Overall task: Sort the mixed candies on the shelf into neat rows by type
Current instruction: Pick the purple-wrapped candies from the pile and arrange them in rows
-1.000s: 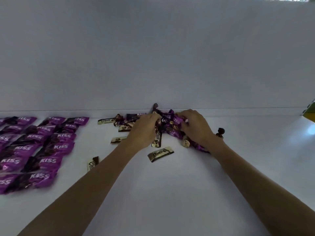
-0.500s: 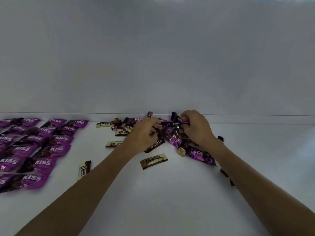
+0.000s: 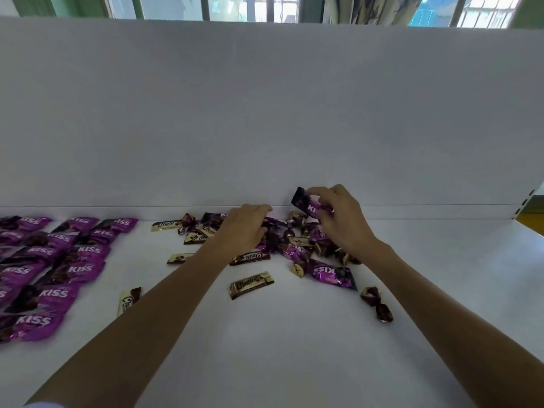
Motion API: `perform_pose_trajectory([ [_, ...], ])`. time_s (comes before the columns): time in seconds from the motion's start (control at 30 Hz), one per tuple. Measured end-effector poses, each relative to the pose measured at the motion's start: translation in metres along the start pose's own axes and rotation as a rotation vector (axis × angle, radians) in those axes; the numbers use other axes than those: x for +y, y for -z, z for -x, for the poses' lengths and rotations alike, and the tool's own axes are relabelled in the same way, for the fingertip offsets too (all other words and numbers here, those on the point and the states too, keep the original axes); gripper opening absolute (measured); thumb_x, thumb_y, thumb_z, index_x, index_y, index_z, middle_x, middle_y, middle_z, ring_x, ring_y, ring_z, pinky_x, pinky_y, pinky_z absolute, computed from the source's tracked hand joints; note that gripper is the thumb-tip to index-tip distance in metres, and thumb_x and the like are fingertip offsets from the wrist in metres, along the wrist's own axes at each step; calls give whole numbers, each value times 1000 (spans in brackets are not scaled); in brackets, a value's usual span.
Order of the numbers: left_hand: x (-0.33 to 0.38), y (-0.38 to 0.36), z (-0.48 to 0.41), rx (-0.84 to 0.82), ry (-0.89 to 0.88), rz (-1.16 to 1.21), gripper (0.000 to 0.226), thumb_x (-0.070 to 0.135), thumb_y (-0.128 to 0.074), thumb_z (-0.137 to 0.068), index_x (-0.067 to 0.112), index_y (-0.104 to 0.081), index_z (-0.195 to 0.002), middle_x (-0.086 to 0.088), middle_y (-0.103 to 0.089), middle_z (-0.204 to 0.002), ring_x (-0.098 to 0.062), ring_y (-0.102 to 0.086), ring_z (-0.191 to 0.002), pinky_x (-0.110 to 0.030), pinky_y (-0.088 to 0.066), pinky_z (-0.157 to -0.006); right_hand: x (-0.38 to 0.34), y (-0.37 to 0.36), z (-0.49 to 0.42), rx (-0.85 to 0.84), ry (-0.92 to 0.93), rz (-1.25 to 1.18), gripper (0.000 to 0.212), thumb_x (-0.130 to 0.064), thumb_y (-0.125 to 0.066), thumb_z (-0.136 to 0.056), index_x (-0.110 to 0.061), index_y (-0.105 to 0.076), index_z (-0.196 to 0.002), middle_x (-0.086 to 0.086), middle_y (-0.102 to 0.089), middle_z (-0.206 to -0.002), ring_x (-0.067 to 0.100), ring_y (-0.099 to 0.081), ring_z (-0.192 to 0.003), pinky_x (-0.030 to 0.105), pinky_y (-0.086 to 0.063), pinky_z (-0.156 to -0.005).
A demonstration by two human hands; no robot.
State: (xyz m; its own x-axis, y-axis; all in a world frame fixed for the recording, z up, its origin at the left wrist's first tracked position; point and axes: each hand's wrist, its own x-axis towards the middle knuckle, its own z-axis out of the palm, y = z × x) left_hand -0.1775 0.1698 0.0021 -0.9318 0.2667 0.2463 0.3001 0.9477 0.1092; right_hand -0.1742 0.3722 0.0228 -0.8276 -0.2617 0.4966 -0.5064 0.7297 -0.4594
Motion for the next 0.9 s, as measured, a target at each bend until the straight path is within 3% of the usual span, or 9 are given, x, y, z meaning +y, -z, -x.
perform_pose_trajectory([
  [0.13, 4, 0, -3, 45, -10, -38, 36, 21, -53, -91, 13, -52, -126, -11, -50, -123, -27, -45, -114, -36, -37, -95, -1, 5, -2, 10, 32, -7, 44, 9, -45, -86, -12, -57, -123, 12, -53, -112, 16, -49, -94, -9, -26, -76],
  [0.23, 3, 6, 3, 144, -14, 151, 23, 19, -54, -91, 10, -61, -111, -10, -52, -109, -24, -52, -100, -32, -42, -85, -5, 6, 0, -1, 30, -44, 44, 11, -44, -85, -11, -59, -120, 11, -57, -119, 15, -52, -103, -10, -25, -78],
  [0.43, -1, 29, 26, 227, -2, 280, 18, 21, -40, -98, 7, -49, -105, -12, -65, -85, -27, -62, -73, -43, -51, -69, -26, -1, 5, 35, -34, -238, 42, 8, -44, -83, -14, -64, -112, 3, -62, -115, 5, -51, -98, -3, -36, -79],
  [0.5, -6, 35, 36, 193, 14, 396, 20, 21, -38, -98, 8, -50, -107, -12, -65, -89, -26, -61, -76, -40, -51, -70, -40, -5, 6, 39, -80, -319, 38, 2, -49, -84, -18, -64, -112, -2, -62, -113, 6, -53, -98, 6, -41, -83],
  [0.57, -13, 42, 47, 165, 41, 507, 26, 23, -34, -100, 10, -53, -111, -10, -63, -93, -23, -58, -84, -28, -44, -70, -55, -10, 8, 35, -62, -349, 33, -6, -59, -82, -20, -63, -112, -5, -62, -108, 7, -55, -96, 16, -45, -86],
  [0.63, -23, 49, 59, 155, 78, 546, 34, 22, -30, -101, 11, -54, -121, -10, -59, -100, -20, -53, -92, -25, -34, -67, -68, -16, 10, 23, -26, -336, 35, -11, -69, -78, -20, -62, -111, -7, -62, -102, 7, -57, -92, 16, -46, -84],
  [0.77, -58, 64, 95, 162, 108, 503, 34, 24, -45, -96, 17, -51, -129, -12, -55, -102, -21, -51, -98, -24, -34, -79, -96, -37, 15, 27, -39, -334, 37, -10, -73, -74, -17, -60, -109, 0, -62, -105, 14, -57, -94, 23, -47, -86],
  [0.9, -98, 84, 148, 179, 113, 448, 39, 28, -68, -81, 17, -60, -118, -5, -57, -100, -16, -53, -94, -27, -40, -85, -146, -70, 26, -6, -1, -322, 34, -4, -70, -75, -13, -62, -107, 2, -64, -101, 12, -55, -89, 1, -37, -74],
])
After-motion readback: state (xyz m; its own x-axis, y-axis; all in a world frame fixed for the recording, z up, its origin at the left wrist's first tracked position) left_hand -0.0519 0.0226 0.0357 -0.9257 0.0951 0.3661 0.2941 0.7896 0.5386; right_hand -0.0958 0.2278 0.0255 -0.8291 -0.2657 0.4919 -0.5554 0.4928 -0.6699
